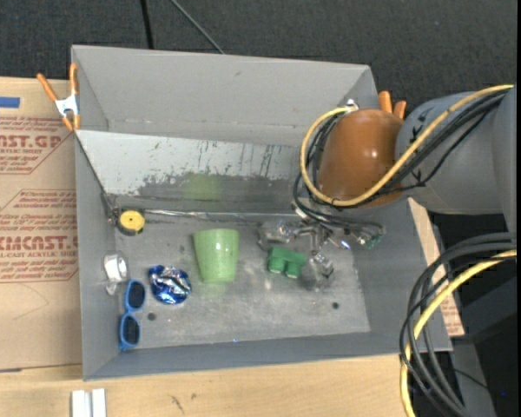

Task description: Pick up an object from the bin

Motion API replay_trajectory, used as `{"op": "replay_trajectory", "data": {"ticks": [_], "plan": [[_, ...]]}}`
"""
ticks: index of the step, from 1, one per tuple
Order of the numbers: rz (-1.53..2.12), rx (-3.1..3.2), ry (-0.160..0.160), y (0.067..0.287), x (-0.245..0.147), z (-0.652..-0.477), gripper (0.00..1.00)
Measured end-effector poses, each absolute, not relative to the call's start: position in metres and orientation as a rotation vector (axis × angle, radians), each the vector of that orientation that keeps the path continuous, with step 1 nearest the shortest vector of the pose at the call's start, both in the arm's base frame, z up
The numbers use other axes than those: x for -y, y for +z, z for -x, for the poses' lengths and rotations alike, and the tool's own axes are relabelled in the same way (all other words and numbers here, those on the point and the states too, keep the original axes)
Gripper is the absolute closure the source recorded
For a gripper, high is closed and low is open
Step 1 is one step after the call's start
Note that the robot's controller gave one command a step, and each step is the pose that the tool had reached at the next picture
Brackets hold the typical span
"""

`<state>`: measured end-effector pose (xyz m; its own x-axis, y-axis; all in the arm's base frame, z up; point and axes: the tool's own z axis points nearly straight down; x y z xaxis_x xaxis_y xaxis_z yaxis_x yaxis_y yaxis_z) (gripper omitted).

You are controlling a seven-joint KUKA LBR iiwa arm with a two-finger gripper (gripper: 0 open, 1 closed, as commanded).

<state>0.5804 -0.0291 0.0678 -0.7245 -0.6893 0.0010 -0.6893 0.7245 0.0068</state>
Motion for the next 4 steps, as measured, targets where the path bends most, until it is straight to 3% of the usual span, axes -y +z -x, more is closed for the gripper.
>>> {"op": "replay_trajectory", "data": {"ticks": [1, 2, 3, 4], "plan": [[-1.795, 2.582, 0.0, 0.092, 0.029, -0.58, 0.0], [-1.814, 2.575, 0.003, 0.07, 0.026, -0.593, 0.0], [-1.814, 2.575, 0.002, 0.071, 0.026, -0.592, 1.0], [-1.814, 2.575, 0.001, 0.071, 0.026, -0.592, 0.0]]}}
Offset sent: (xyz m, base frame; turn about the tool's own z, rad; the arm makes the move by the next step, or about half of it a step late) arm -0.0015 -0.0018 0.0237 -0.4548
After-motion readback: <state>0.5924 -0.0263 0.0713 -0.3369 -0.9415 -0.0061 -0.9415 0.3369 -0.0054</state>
